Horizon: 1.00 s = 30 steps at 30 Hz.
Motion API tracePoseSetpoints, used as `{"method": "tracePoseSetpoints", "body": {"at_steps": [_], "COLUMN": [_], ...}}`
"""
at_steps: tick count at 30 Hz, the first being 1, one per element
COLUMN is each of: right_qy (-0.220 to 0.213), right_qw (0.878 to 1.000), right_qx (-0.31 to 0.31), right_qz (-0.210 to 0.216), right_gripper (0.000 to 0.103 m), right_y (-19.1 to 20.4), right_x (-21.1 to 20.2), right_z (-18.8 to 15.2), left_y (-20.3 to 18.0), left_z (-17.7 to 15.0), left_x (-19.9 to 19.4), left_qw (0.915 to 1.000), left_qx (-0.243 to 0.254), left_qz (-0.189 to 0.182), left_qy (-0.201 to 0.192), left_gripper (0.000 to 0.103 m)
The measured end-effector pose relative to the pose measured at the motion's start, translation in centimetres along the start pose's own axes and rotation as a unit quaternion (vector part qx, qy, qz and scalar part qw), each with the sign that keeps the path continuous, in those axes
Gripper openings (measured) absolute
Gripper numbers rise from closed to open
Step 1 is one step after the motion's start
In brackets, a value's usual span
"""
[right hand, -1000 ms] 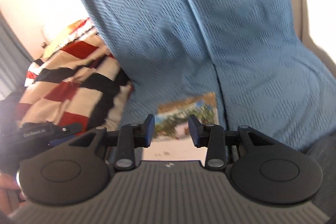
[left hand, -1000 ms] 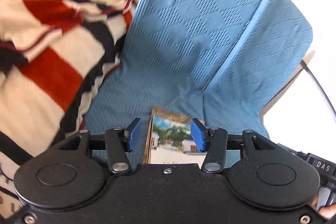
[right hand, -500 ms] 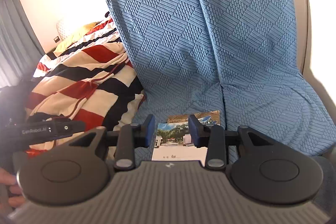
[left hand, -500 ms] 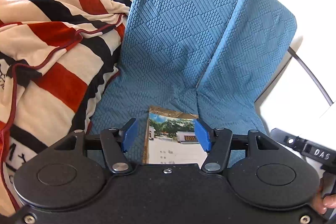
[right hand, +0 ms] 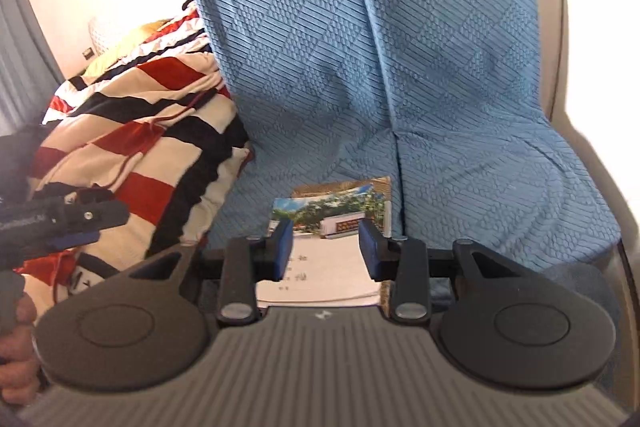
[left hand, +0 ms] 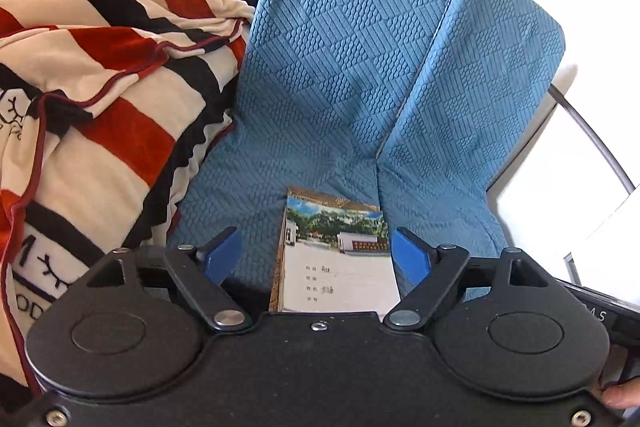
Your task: Organize objects
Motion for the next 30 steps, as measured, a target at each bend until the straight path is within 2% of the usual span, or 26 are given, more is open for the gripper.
{"method": "tracePoseSetpoints", "body": {"at_steps": [1, 2, 4, 6, 14, 30], "right_qy": [-0.002, -0.004, -0.004, 0.0, 0.027, 0.03], "right_qw": [1.0, 1.0, 1.0, 0.999, 0.998, 0.998], "right_qx": [0.001, 0.001, -0.005, -0.015, -0.027, -0.012], "right_qz": [-0.004, -0.006, -0.017, -0.029, -0.047, -0.05], "right_gripper": [0.063, 0.069, 0.086, 0.091, 0.091, 0.091], "right_y": [-0.1, -0.3, -0.5, -0.7, -1.0, -1.3], "right_x": [0.0, 0.0, 0.1, 0.3, 1.0, 1.1], "right_z": [-0.1, -0.2, -0.3, -0.5, -1.3, -1.7], "left_y": [-0.1, -0.1, -0.3, -0.5, -1.1, -1.5], "left_z": [-0.2, -0.4, -0.7, -0.9, -1.8, -2.2], "left_x": [0.1, 0.1, 0.1, 0.2, 0.6, 0.8], "left_qw": [1.0, 1.0, 1.0, 1.0, 0.9998, 0.9997], "left_qx": [0.0, 0.0, 0.004, 0.007, 0.011, 0.015], "left_qz": [-0.002, -0.003, -0.005, 0.002, 0.005, -0.001], "left_qy": [0.002, 0.002, 0.001, -0.003, 0.013, 0.022], "left_gripper": [0.088, 0.091, 0.097, 0.099, 0.101, 0.102]}}
Point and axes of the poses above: each gripper's, at about its wrist camera, not at the fingertips, and x roughly the way its jaws point, y to its left, z to its top, the point moved 7 cm from there along x, roughly the way its jaws point, and after that the axes turned 15 degrees about z, right-handed, at the moved point
